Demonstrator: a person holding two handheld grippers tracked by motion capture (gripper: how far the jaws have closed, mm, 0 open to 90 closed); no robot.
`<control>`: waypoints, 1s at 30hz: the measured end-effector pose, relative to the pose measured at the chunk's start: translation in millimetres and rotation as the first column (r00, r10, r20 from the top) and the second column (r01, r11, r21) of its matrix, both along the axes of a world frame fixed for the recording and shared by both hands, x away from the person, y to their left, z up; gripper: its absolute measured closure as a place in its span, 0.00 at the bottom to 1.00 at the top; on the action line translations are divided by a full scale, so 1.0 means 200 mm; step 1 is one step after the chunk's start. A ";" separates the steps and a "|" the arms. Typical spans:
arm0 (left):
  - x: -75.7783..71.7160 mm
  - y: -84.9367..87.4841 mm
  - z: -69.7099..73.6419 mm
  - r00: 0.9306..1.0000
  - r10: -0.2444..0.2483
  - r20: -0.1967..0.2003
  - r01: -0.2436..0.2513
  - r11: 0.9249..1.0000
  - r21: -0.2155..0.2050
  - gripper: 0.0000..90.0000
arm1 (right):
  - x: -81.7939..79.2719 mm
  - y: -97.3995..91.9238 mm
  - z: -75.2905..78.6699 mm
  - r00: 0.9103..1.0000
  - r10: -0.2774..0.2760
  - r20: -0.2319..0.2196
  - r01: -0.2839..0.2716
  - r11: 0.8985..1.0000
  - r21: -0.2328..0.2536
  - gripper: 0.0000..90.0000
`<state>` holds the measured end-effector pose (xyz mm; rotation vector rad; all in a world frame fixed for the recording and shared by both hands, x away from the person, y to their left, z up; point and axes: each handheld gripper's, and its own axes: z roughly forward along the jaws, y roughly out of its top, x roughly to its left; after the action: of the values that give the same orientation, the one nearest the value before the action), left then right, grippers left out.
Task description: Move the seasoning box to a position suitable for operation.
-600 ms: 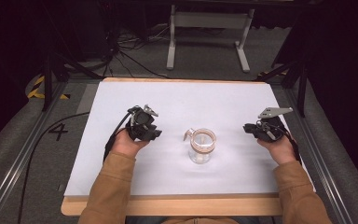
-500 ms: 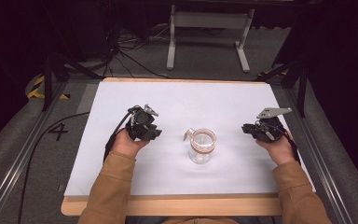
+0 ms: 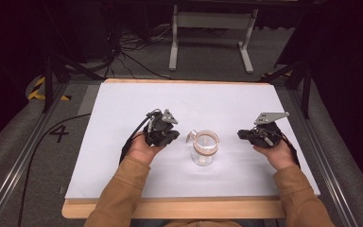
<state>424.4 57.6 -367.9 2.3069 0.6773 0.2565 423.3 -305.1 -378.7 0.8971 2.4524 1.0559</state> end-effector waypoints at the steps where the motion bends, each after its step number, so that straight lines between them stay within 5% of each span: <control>1: 0.01 -0.01 -0.01 1.000 -0.002 -0.009 0.002 1.000 0.006 0.97 | 0.00 0.01 0.00 1.000 0.009 0.000 -0.009 1.000 -0.008 0.93; 5: 0.03 -0.06 -0.08 1.000 0.009 -0.030 -0.007 0.998 0.056 0.97 | 0.00 0.04 -0.02 1.000 0.028 -0.006 -0.028 0.999 -0.017 0.93; 9: 0.03 -0.09 -0.11 0.999 -0.002 -0.053 0.003 0.999 0.033 0.97 | 0.00 0.05 -0.04 0.999 0.035 -0.025 -0.036 0.999 -0.022 0.93; 22: 0.04 -0.15 -0.16 0.999 0.002 -0.043 0.001 0.997 0.081 0.97 | -0.02 0.10 -0.06 0.997 0.063 -0.034 -0.064 0.997 -0.047 0.93; 30: 0.07 -0.15 -0.16 0.998 -0.005 -0.064 0.010 0.997 0.075 1.00 | -0.05 0.09 -0.07 0.998 0.061 -0.036 -0.063 0.997 -0.053 0.93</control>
<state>438.6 27.3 -398.9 2.3981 0.7017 0.2097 414.3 -287.1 -393.4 0.8339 2.5391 0.9976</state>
